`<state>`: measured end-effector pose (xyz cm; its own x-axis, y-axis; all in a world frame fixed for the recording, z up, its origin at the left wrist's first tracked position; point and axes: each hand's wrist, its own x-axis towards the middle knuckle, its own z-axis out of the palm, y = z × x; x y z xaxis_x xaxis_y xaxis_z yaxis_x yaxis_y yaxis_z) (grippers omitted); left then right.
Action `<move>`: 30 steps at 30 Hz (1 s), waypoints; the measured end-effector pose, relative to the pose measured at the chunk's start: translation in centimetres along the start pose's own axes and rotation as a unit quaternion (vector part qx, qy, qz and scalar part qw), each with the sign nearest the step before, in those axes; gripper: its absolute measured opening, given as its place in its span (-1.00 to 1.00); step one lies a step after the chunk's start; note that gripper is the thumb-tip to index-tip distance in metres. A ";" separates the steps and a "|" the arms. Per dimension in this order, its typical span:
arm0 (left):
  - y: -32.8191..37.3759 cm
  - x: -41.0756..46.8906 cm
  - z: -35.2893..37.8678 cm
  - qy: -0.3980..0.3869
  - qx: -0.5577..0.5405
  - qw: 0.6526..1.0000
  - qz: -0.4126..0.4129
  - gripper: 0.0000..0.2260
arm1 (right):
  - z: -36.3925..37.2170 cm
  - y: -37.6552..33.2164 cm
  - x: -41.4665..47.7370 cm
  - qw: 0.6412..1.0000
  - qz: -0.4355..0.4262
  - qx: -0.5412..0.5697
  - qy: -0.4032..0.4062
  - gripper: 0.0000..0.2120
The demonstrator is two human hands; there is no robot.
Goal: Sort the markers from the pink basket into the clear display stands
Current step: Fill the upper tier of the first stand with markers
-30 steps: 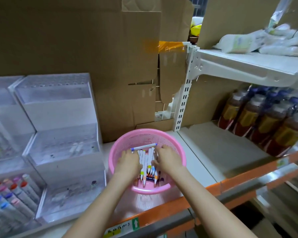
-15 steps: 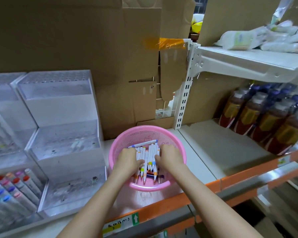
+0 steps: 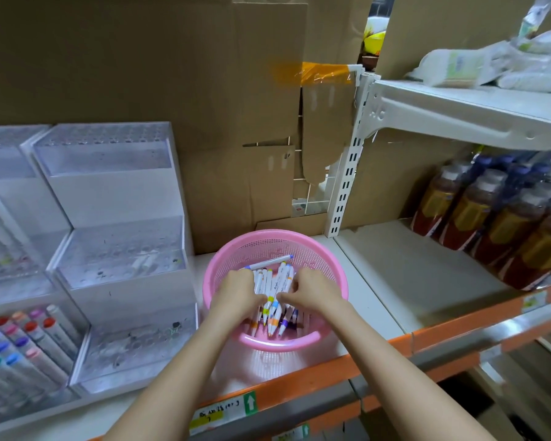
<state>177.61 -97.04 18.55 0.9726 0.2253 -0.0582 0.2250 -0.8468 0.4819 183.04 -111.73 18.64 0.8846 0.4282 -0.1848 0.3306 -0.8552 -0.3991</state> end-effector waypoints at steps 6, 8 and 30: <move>-0.1 0.0 0.1 0.014 -0.017 1.000 -0.016 -0.83 | -0.1 -0.2 -0.2 1.000 0.003 0.010 0.022 -0.84; -0.2 0.1 0.1 0.024 -0.024 0.999 -0.013 -0.83 | -0.2 -0.4 -0.3 1.000 -0.009 0.003 0.028 -0.89; 0.1 -0.9 -2.8 0.196 -0.220 0.939 0.177 -0.59 | -0.8 -1.8 -1.8 0.943 -0.138 0.250 0.172 -0.47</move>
<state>176.62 -96.01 21.11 0.8662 0.1990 0.4584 -0.2391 -0.6405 0.7298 181.16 -111.21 20.43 0.8703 0.4204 0.2565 0.4437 -0.4432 -0.7789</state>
